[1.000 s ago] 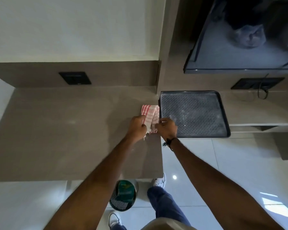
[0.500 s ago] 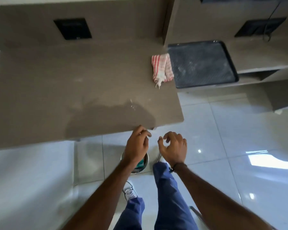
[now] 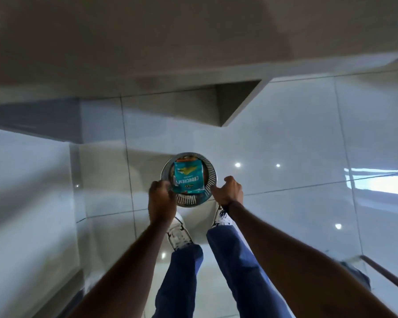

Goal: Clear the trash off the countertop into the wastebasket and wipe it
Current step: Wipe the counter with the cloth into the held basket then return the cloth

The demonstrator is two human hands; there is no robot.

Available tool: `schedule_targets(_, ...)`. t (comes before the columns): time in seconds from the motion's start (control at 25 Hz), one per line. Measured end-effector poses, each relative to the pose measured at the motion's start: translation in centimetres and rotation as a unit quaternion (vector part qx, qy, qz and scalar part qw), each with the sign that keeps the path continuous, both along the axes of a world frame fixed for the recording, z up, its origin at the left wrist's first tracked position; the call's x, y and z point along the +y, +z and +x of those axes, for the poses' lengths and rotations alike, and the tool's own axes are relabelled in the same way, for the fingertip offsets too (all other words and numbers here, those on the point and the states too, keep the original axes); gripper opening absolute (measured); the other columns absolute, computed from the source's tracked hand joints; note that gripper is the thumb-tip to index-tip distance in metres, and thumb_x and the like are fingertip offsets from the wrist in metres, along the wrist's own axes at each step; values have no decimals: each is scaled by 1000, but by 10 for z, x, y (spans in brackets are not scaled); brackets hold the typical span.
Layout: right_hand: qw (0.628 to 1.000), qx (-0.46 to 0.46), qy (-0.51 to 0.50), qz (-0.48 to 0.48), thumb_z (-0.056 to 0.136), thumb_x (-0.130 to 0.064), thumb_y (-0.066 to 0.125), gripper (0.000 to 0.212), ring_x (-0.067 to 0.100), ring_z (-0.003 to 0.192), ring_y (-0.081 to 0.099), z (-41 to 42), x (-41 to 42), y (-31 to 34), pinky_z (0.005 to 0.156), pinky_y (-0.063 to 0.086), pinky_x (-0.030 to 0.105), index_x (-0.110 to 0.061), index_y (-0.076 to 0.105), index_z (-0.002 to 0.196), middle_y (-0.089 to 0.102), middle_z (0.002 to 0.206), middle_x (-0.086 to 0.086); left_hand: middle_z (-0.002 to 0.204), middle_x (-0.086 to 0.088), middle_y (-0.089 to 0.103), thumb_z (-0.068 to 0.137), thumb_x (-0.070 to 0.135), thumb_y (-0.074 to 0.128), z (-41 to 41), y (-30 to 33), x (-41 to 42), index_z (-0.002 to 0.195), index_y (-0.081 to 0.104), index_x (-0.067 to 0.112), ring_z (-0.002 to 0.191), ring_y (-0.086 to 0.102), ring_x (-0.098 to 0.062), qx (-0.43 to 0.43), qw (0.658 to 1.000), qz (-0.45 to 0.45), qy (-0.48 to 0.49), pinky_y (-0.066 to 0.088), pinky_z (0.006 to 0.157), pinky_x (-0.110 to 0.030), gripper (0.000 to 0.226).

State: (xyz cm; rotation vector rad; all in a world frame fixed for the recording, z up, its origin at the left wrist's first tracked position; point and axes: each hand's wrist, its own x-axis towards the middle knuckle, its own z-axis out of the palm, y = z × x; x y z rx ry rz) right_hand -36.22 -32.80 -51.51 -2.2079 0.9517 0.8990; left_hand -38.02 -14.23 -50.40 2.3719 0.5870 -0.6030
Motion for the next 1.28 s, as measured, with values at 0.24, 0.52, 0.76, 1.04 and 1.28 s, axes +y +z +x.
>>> schedule_targets(0.24, 998, 35, 6, 43, 86, -18, 64, 29, 34, 96, 67, 2, -1, -89, 77, 56, 36, -8, 70, 112, 71, 113, 18, 122, -25, 67, 89, 16, 65, 14, -93, 27, 120, 58, 1, 104, 70, -45, 130, 986, -26, 101, 62, 87, -54, 35)
schedule_targets(0.52, 997, 25, 50, 46, 86, -13, 60, 24, 28, 80, 64, -18, -16, 39, 62, 52, 28, -7, 74, 105, 74, 104, 16, 112, -23, 71, 86, 15, 69, -19, 27, 32, 112, 53, 3, 85, 77, -41, 191, 976, -67, 85, 67, 67, -57, 32)
schedule_targets(0.76, 990, 26, 126, 57, 80, -26, 68, 26, 26, 83, 67, -35, -34, 263, 63, 52, 24, -9, 75, 99, 75, 101, 14, 120, -16, 73, 93, 31, 65, -44, 244, 29, 133, 50, 22, 92, 79, -38, 198, 968, -118, 100, 67, 75, -59, 44)
schedule_targets(1.04, 979, -53, 163, 110, 90, -23, 65, 22, 32, 83, 77, 3, -32, 393, 70, 65, 40, -6, 77, 96, 79, 93, 16, 121, -24, 72, 104, 25, 52, -46, 337, 35, 132, 56, 16, 94, 77, -44, 207, 930, -234, 193, 64, 77, -66, 29)
schedule_targets(1.28, 933, -302, 195, 33, 85, -18, 60, 16, 29, 81, 73, 109, -61, 455, 79, 61, 40, -14, 75, 82, 79, 85, 8, 137, -27, 60, 106, 9, 41, -34, 331, 24, 136, 51, 16, 111, 69, -52, 181, 935, -181, 244, 62, 75, -71, 32)
